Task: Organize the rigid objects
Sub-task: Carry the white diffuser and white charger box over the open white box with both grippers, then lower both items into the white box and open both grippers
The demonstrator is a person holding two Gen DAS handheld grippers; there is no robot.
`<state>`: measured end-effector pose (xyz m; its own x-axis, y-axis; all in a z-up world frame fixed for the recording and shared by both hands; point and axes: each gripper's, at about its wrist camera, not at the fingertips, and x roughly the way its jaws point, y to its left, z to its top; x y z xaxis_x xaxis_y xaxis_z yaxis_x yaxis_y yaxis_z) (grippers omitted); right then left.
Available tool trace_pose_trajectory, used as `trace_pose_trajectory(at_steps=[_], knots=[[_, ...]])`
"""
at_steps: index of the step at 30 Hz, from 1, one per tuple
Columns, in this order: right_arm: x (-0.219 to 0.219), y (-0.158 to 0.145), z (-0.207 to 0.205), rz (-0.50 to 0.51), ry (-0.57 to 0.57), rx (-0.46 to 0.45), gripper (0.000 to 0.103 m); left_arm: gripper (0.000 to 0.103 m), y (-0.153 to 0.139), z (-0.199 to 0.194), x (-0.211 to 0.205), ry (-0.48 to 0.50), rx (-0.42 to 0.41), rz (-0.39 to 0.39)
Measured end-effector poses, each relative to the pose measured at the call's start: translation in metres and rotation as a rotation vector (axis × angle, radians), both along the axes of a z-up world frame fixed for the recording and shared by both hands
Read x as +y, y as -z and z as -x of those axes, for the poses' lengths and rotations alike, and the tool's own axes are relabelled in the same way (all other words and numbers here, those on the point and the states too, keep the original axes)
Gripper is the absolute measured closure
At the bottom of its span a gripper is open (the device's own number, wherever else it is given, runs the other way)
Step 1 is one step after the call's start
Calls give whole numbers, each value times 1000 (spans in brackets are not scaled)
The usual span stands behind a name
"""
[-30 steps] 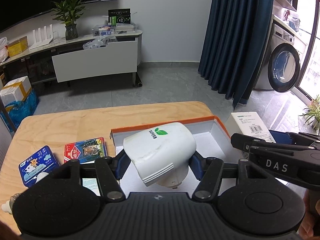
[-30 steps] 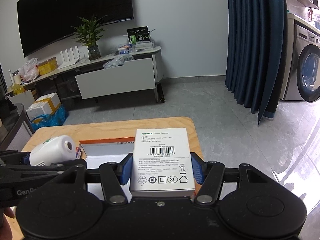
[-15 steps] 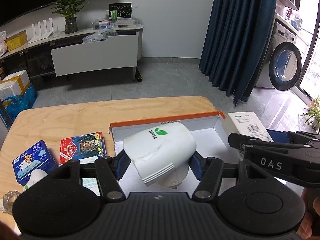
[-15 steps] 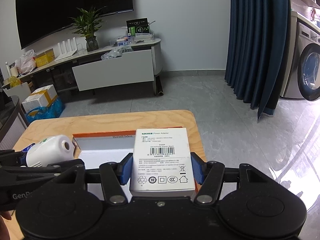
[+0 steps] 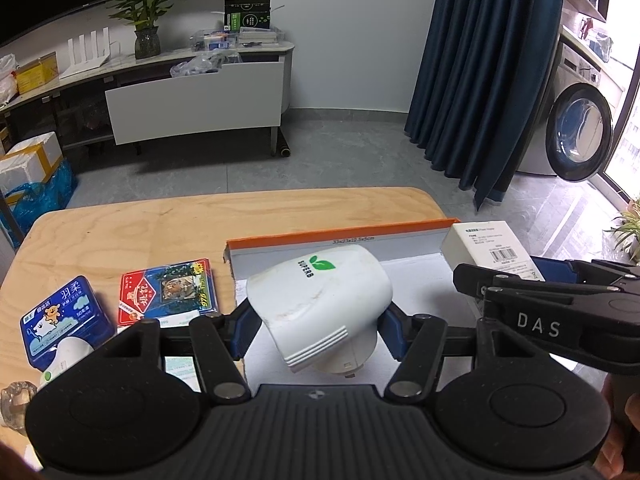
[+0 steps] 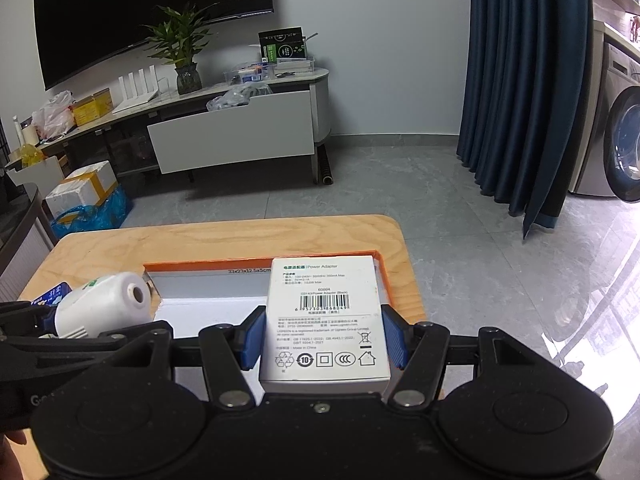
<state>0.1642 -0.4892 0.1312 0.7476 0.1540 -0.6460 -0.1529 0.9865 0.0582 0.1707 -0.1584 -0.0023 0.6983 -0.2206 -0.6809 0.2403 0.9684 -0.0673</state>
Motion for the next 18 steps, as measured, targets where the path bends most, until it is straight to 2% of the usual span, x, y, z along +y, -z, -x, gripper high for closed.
trace_pose_trajectory(at_steps=[18], knots=[[7,6,-16,7,-10,15,32,40,2,-8,4,-9,2,11]])
